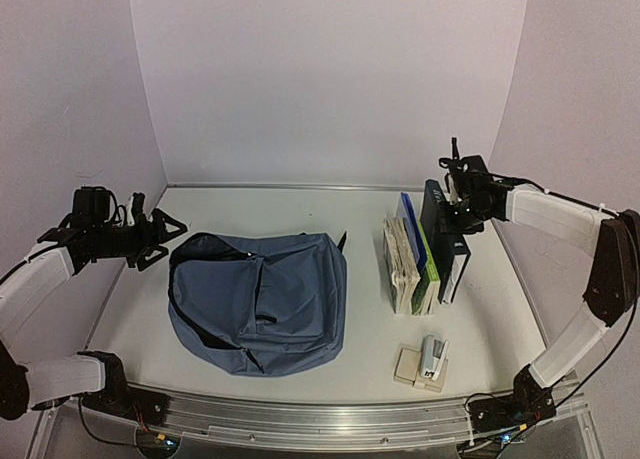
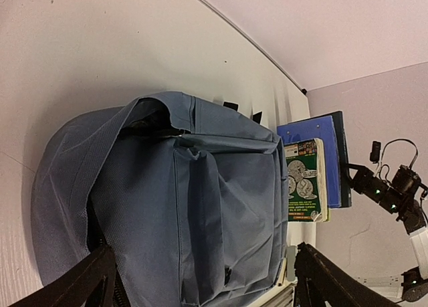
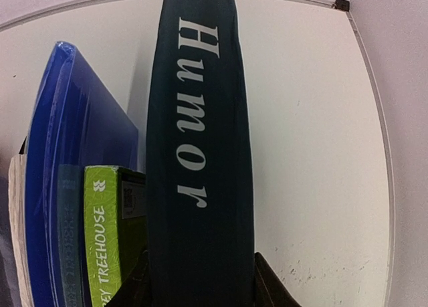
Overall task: Pack the student bag
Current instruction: Pick up the book from the center of the board.
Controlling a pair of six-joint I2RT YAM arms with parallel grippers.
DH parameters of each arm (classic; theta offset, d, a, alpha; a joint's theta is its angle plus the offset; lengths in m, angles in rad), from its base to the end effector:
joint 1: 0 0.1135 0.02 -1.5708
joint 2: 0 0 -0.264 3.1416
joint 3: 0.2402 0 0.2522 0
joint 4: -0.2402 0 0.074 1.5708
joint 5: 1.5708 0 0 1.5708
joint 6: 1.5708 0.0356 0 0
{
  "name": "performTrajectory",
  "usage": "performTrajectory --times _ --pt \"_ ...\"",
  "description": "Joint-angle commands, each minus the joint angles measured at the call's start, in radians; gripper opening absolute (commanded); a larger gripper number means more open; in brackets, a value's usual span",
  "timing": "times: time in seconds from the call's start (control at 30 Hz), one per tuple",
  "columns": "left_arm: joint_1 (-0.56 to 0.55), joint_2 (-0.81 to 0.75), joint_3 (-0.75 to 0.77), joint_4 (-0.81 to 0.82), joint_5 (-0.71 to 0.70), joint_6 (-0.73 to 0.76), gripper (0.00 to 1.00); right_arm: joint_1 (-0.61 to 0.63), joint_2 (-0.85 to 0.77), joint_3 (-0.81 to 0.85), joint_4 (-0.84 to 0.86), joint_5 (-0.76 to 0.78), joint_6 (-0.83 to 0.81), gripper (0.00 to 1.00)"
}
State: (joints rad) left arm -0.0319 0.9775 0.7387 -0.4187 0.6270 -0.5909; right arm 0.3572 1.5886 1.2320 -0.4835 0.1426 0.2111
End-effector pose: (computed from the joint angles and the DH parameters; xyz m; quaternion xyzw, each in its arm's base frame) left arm 0.2052 -0.0274 0.2699 -0.1048 0.8582 -0.3920 0.3145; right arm 0.3279 0.1170 0.2668 -0.0426 0.9310 0.0360 0.3607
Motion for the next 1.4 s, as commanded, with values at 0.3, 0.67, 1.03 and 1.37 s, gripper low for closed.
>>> performTrajectory --times 0.3,0.67,1.03,1.37 --pt "-0.003 0.069 0.242 0.048 0.194 0.207 0.91 -0.006 -0.207 0.328 -0.105 -0.03 -0.017 0.25" --pt "-0.18 0.151 0.421 0.012 0.343 0.378 0.93 0.082 -0.255 0.492 -0.123 -0.535 0.073 0.22" --pt "-0.387 0.245 0.534 0.026 0.421 0.428 0.98 0.273 -0.157 0.433 -0.079 -0.908 0.1 0.2" --pt "-0.42 0.293 0.547 -0.052 0.47 0.469 0.99 0.348 -0.097 0.356 -0.016 -1.172 0.07 0.19"
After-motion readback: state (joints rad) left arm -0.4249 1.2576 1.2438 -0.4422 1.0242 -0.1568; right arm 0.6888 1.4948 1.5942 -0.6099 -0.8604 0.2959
